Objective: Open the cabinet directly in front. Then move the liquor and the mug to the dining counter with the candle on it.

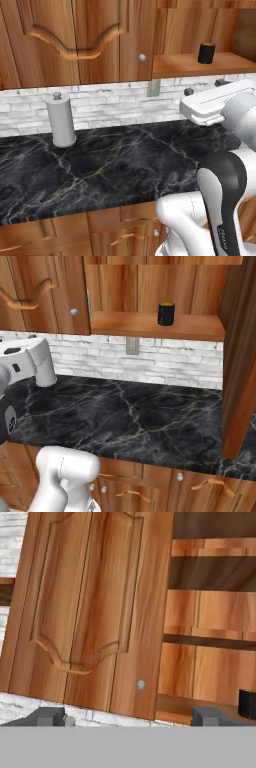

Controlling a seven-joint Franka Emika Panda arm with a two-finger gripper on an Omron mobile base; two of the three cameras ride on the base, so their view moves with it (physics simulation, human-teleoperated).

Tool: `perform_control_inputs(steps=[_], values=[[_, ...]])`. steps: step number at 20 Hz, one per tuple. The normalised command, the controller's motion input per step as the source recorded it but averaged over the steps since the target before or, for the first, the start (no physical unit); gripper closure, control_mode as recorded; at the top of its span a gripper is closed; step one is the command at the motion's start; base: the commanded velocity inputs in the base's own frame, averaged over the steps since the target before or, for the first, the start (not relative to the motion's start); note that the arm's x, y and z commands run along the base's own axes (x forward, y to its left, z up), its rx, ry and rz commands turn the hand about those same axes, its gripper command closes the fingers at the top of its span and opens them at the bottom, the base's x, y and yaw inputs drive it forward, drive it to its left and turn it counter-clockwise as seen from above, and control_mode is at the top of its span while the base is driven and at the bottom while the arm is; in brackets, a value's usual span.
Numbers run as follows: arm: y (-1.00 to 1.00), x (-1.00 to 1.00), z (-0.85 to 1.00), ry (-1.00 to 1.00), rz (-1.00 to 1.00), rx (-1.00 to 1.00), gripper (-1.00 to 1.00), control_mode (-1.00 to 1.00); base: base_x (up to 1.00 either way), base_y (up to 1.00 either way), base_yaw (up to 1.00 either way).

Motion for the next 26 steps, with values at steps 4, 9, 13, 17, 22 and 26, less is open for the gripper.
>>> perform_control_inputs(steps=[4,9,13,17,22,26], values=[[0.09,0.5,0.0,-0.12,-0.23,-0.01,-1.0,-1.0,0.0,0.0,0.0],[0.0,0.54,0.0,-0.05,-0.13,0.0,-1.0,-1.0,0.0,0.0,0.0],[0.0,0.36,0.0,0.0,0.0,0.01,-1.0,-1.0,0.0,0.0,0.0],[0.0,0.35,0.0,0.0,0.04,0.0,-1.0,-1.0,0.0,0.0,0.0],[0.0,0.38,0.0,0.0,0.07,0.0,-1.0,-1.0,0.0,0.0,0.0],[0.01,0.4,0.0,0.0,0.04,0.0,-1.0,-1.0,0.0,0.0,0.0]])
